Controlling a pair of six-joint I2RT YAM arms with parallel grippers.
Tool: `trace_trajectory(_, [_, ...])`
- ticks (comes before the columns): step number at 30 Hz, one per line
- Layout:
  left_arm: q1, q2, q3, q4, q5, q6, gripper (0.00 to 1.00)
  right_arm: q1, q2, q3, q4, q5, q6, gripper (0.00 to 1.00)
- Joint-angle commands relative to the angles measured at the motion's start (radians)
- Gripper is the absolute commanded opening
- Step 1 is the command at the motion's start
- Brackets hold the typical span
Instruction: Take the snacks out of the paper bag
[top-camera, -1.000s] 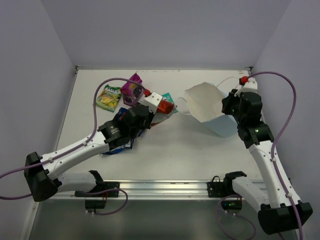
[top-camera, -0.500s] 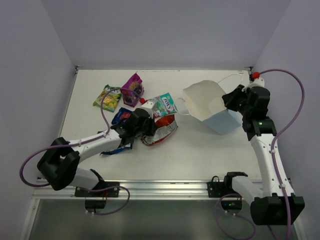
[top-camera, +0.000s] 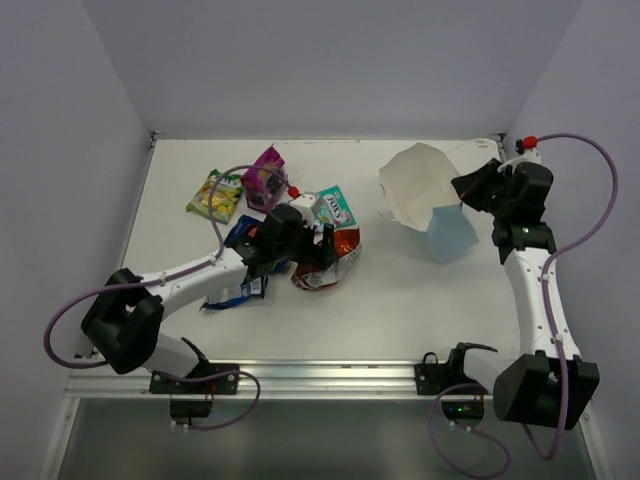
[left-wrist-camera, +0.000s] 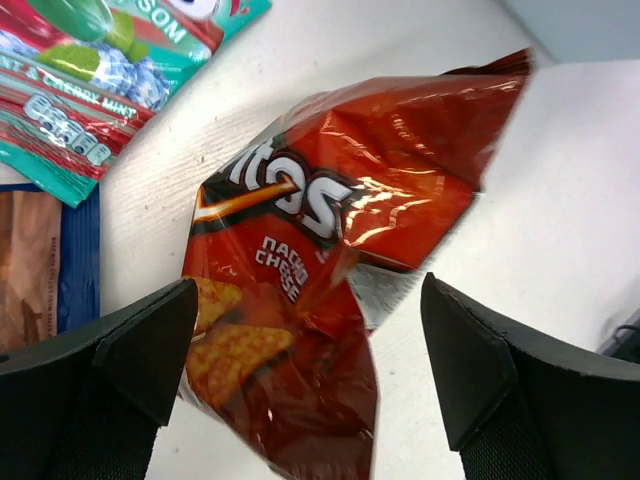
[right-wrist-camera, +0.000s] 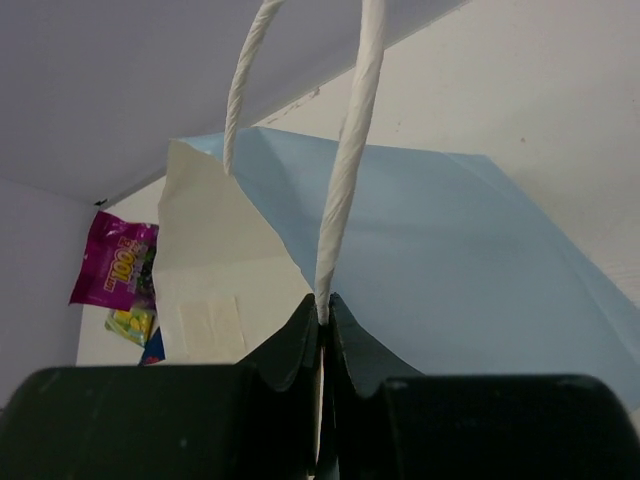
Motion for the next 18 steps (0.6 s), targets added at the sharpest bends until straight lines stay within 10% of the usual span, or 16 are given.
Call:
trace_trajectory(1, [-0.004, -0.126, 0.080, -0.070, -0.015, 0.045, 1.00, -0.016, 0.016, 0.037, 0.008, -0.031, 0.014, 0.10])
trace_trajectory(18, [-0.009, -0.338, 0.345, -0.439, -0.303, 0.129, 1.00, -0.016, -0.082, 0.154, -0.122, 0.088, -0.130, 0.82])
